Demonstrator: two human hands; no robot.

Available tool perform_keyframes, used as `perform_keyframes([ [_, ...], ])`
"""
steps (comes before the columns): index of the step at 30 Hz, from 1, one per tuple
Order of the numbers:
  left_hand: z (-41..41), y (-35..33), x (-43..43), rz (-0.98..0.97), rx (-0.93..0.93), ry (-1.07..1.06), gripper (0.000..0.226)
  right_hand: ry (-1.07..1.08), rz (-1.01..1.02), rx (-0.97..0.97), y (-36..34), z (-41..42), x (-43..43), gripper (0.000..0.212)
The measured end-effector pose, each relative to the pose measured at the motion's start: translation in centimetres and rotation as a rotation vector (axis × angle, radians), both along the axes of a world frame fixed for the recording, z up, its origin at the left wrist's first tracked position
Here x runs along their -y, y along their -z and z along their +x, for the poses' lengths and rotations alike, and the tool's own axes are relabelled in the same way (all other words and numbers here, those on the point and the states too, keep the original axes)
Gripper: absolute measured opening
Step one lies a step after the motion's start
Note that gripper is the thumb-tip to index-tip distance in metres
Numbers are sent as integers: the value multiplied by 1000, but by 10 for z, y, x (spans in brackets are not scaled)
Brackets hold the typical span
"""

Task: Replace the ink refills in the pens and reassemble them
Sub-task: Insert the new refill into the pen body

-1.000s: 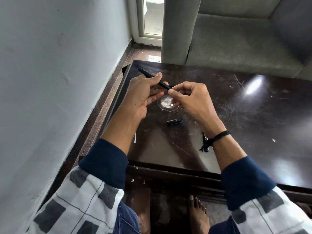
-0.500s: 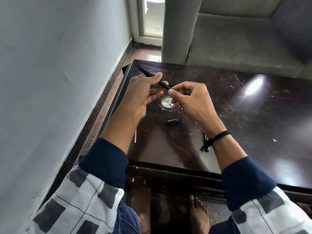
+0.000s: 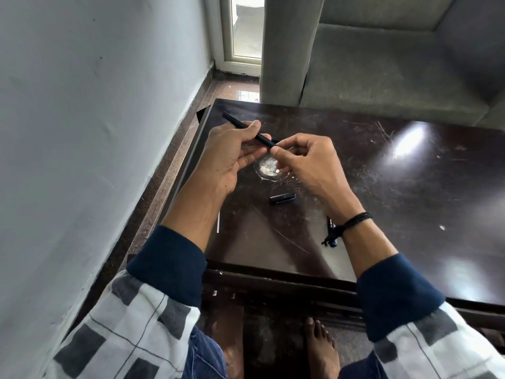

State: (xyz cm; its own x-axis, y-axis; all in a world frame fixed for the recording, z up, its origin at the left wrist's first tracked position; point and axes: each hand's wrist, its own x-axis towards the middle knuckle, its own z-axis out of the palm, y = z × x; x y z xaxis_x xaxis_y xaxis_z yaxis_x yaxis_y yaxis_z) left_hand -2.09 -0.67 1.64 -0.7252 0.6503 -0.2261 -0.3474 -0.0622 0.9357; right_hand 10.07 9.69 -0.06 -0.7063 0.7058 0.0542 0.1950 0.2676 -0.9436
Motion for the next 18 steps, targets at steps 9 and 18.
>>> perform_keyframes([
  [9, -1, 2, 0, 13, 16, 11, 3, -42, -3, 8, 2, 0, -1, 10],
  [18, -1, 3, 0, 24, 22, 17, 3, -25, -17, 9, 0, 0, 2, 8],
])
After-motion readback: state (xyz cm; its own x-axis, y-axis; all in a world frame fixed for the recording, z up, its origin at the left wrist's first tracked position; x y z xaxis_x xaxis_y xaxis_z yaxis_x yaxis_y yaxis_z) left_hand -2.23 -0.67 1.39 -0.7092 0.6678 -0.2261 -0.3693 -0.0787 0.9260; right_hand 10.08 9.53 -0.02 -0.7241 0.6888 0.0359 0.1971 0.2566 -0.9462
